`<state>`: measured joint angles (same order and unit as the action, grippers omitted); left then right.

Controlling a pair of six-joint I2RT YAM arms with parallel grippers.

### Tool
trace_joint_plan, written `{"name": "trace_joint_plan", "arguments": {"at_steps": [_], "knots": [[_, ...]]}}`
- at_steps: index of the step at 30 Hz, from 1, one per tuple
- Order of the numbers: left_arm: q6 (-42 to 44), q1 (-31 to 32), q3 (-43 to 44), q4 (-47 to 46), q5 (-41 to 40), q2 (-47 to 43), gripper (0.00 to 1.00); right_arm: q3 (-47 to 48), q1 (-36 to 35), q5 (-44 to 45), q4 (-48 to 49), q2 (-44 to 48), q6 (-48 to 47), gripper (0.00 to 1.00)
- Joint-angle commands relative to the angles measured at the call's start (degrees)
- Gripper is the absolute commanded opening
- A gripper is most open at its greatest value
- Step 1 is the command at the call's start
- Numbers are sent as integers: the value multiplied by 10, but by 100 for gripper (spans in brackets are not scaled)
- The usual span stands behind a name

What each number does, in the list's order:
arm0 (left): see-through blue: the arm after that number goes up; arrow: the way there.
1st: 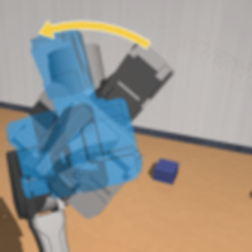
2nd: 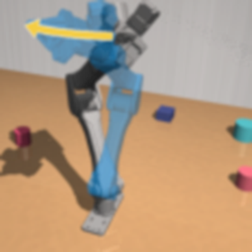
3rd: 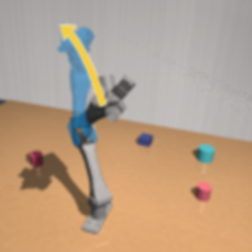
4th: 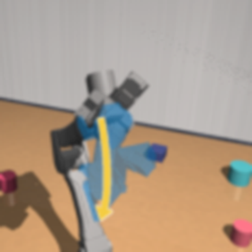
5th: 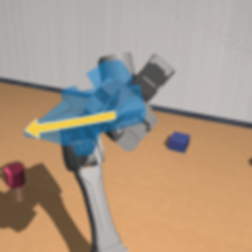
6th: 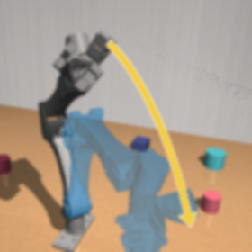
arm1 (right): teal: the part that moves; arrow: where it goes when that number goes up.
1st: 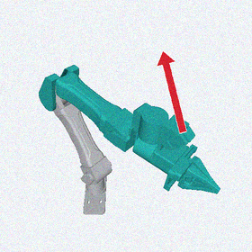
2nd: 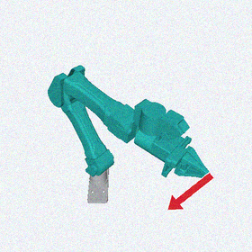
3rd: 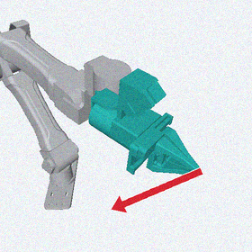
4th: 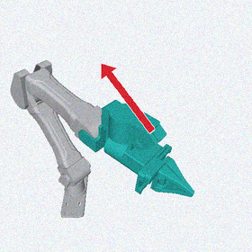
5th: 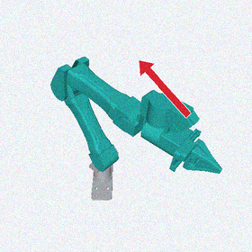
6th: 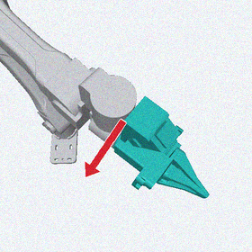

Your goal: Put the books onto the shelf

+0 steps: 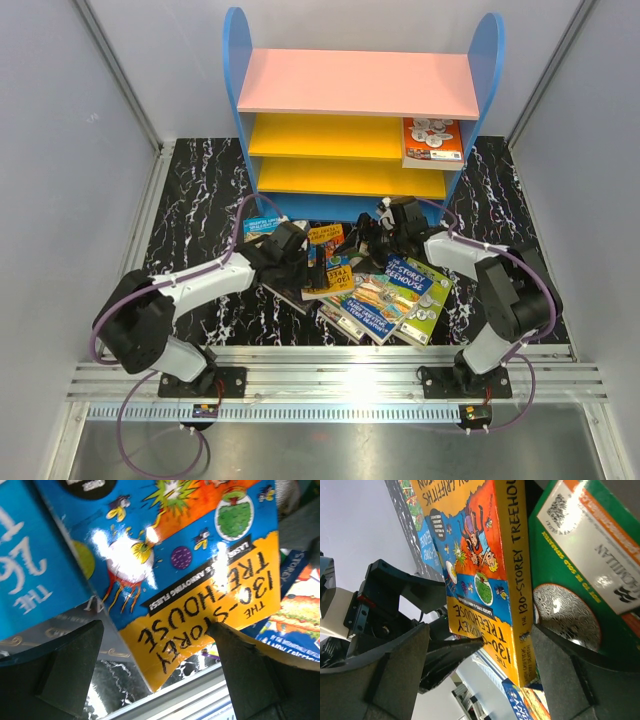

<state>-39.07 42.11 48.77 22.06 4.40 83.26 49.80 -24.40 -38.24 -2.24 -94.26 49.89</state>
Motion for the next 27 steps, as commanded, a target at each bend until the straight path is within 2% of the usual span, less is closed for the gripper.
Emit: {"name": "trace_joint_plan", "arguments": {"at_steps": [1,5,8,13,15,18,19,21,22,26,27], "knots": [[4,1,-2,-58,32,8,99,-19,-13,-3,8,-14,-4,87],[4,1,-4,-75,50,8,99,-43,-19,-23,35,-1,13,76],[0,1,-6,-98,69,8,99,-58,-22,-42,64,1,31,62],[-14,1,-32,-146,105,4,99,-86,-35,-111,213,-24,108,62],[-21,0,-39,-163,114,6,97,-85,-47,-119,225,-38,118,61],[-24,0,-38,-152,109,13,78,-87,-50,-123,226,-44,120,58],[-25,0,-39,-151,109,12,61,-87,-50,-123,225,-43,121,58],[-27,-1,-40,-143,100,4,41,-88,-50,-120,218,-37,117,58],[-27,0,-37,-134,93,1,23,-88,-50,-119,207,-35,114,58],[-21,-1,-30,-73,53,-13,1,-81,-50,-114,168,-11,87,59],[-17,-1,-30,-63,47,-18,0,-78,-50,-114,155,-2,80,60]]}}
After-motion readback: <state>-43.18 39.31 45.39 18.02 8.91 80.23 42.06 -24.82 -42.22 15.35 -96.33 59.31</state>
